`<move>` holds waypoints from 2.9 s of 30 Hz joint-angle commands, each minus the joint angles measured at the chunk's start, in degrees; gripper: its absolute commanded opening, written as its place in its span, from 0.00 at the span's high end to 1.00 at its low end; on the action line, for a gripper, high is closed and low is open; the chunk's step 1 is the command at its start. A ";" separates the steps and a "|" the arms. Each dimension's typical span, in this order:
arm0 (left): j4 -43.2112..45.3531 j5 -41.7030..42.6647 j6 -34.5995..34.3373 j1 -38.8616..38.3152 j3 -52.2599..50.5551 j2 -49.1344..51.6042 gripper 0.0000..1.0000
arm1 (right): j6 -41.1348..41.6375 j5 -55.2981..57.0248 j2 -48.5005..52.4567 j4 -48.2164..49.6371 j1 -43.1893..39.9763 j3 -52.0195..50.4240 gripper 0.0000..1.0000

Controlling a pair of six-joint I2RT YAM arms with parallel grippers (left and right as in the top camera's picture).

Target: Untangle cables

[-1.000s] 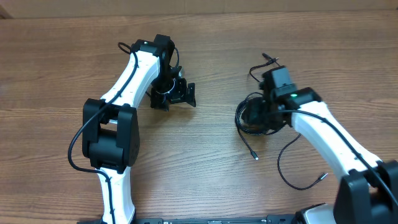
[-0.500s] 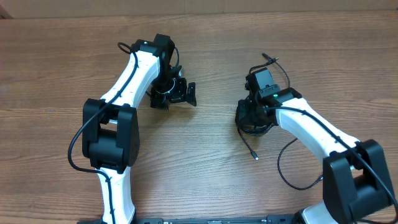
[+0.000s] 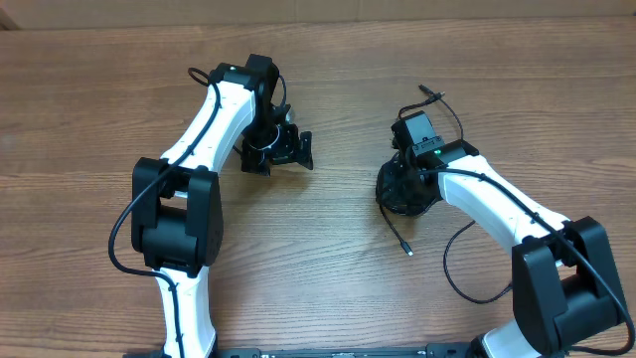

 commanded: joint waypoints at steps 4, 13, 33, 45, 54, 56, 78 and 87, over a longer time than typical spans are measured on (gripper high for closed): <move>0.46 -0.35 -0.20 -1.25 0.90 0.28 0.04 | -0.22 0.55 0.07 1.49 0.22 -1.01 0.74; 0.59 -0.37 -0.20 -2.45 0.90 0.28 0.04 | -0.22 -3.61 0.07 0.79 0.22 -4.37 0.75; 0.81 -0.35 -0.17 -2.60 0.90 0.28 0.22 | 0.07 -15.15 0.07 4.50 3.17 -3.43 0.72; 0.87 -0.37 -0.17 -2.58 0.90 0.28 0.51 | 1.73 -4.52 0.09 7.58 0.83 -1.57 0.50; 1.05 -0.37 -0.17 -2.60 0.90 0.28 0.68 | 10.75 -2.89 4.44 8.41 2.16 -2.01 0.50; 1.05 -0.37 -0.17 -2.58 0.90 0.28 0.68 | 12.11 -4.31 5.68 8.66 3.02 -2.01 0.58; -3.45 -0.07 0.28 -2.91 0.90 0.28 0.83 | 4.85 -20.46 5.51 4.13 11.41 6.75 0.52; -3.43 4.52 1.62 -5.88 -1.03 0.31 0.73 | 2.82 -1.53 5.53 -14.86 4.98 12.90 0.47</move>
